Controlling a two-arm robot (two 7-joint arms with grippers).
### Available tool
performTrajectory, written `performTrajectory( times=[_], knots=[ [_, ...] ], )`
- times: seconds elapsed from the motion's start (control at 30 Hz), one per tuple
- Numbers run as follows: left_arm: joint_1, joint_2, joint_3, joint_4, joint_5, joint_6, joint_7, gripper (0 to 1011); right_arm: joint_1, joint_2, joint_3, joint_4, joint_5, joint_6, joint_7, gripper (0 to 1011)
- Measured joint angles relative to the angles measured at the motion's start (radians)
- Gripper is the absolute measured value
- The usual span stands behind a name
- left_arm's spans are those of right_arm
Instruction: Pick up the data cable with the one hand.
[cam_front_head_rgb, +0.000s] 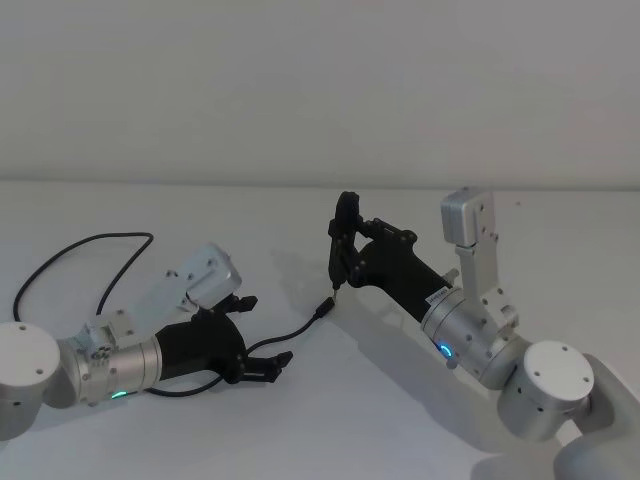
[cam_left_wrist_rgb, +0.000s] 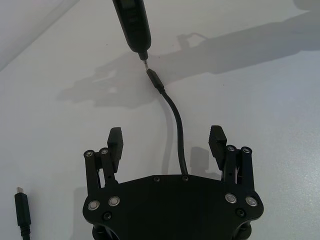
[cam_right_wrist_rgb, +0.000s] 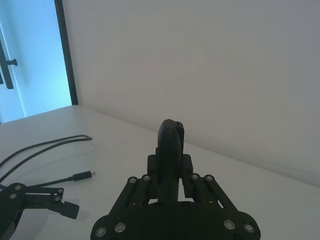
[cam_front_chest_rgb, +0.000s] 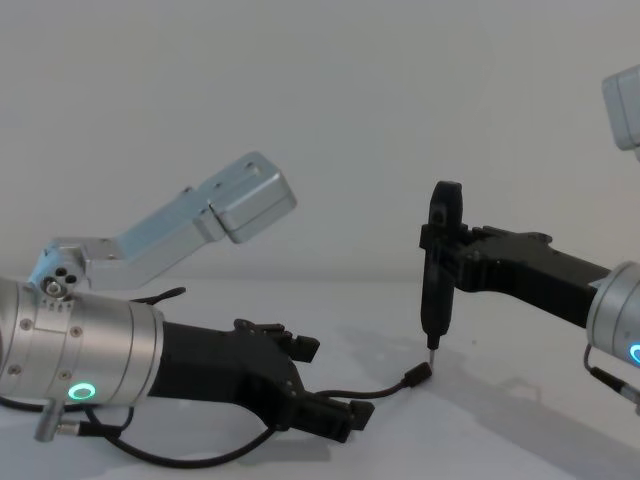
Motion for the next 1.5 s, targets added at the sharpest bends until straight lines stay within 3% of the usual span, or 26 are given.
performTrajectory(
  times=[0.57,0.67,1.07,1.1,1.2,1.3,1.5],
  knots=[
    [0.0,0.0,0.0,0.0,0.0,0.0,0.0,1001,0.002,0.0,-0.001,0.003,0.001,0.0,0.001,275],
    [0.0,0.0,0.0,0.0,0.0,0.0,0.0,948,0.002,0.0,-0.001,0.004,0.001,0.0,0.001,275],
    [0.0,0.0,0.0,0.0,0.0,0.0,0.0,630,0.002,0.0,-0.001,0.005,0.001,0.0,0.002,275],
    [0.0,0.0,0.0,0.0,0.0,0.0,0.0,559,0.002,0.0,-0.001,0.005,0.001,0.0,0.002,275],
    [0.0,0.0,0.0,0.0,0.0,0.0,0.0,498,0.002,0.0,-0.001,0.005,0.0,0.0,0.002,274],
    [0.0,0.0,0.0,0.0,0.0,0.0,0.0,357,0.002,0.0,-0.001,0.005,0.0,0.0,0.002,275],
    [0.0,0.0,0.0,0.0,0.0,0.0,0.0,185,0.002,0.0,-0.001,0.005,0.0,0.0,0.002,275]
  ],
)
